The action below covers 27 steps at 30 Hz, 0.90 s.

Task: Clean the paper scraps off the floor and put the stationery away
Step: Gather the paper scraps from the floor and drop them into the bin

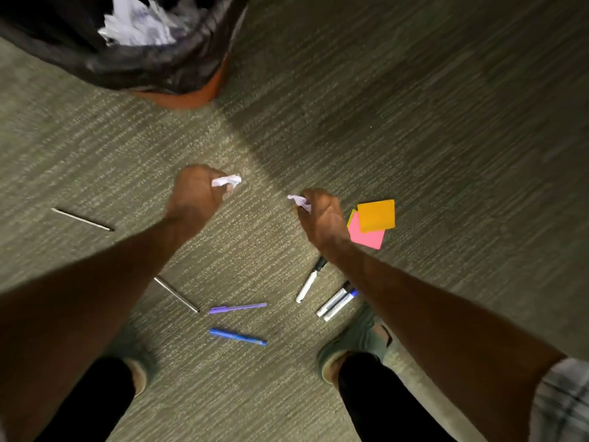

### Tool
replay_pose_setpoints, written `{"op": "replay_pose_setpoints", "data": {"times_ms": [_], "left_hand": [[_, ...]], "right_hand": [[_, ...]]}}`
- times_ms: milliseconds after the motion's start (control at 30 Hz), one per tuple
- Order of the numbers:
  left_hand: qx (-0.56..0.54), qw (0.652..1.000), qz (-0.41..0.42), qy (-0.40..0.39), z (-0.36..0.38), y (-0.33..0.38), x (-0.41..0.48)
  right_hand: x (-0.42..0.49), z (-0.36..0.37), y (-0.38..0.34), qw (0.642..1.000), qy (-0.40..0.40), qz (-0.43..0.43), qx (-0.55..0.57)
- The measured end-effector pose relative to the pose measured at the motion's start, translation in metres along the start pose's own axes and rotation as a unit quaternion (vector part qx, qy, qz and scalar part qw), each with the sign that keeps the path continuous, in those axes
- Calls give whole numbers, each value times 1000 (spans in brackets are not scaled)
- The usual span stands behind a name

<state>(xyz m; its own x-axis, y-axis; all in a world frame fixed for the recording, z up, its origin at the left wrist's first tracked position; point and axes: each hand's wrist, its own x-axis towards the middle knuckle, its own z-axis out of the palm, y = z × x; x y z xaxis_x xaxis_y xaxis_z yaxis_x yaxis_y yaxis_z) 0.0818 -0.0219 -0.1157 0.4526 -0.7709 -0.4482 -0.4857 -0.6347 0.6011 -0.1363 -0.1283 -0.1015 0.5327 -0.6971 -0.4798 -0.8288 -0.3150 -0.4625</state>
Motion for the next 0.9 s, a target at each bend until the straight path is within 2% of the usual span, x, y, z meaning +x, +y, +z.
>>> {"op": "replay_pose_setpoints", "data": {"times_ms": [200, 300, 367, 467, 533, 600, 667, 733, 800, 900], "left_hand": [[-83, 996, 19, 40, -79, 51, -41], [-158, 984, -4, 80, -135, 90, -47], [-165, 979, -10, 116, -174, 112, -47], [-170, 971, -64, 155, -225, 132, -43], [-209, 961, -109, 145, -252, 140, -35], [-293, 938, -147, 114, -274, 145, -25], [-402, 895, -176, 75, -293, 150, -15], [-464, 862, -196, 59, -308, 152, -9], [-506, 833, -214, 72, -321, 151, -5], [-522, 812, -240, 102, -340, 150, -4]], "right_hand": [[-5, -86, -85, 996, 18, 51, 66], [2, -130, -147, 992, 9, 79, 94], [5, -158, -190, 988, 24, 83, 132], [8, -191, -243, 975, 45, 82, 202], [14, -205, -272, 966, 40, 96, 237], [22, -214, -298, 955, 35, 116, 269], [32, -220, -320, 943, 41, 130, 303], [38, -223, -336, 934, 33, 142, 327], [40, -224, -350, 930, 10, 138, 342], [37, -230, -365, 922, -4, 127, 367]]}}
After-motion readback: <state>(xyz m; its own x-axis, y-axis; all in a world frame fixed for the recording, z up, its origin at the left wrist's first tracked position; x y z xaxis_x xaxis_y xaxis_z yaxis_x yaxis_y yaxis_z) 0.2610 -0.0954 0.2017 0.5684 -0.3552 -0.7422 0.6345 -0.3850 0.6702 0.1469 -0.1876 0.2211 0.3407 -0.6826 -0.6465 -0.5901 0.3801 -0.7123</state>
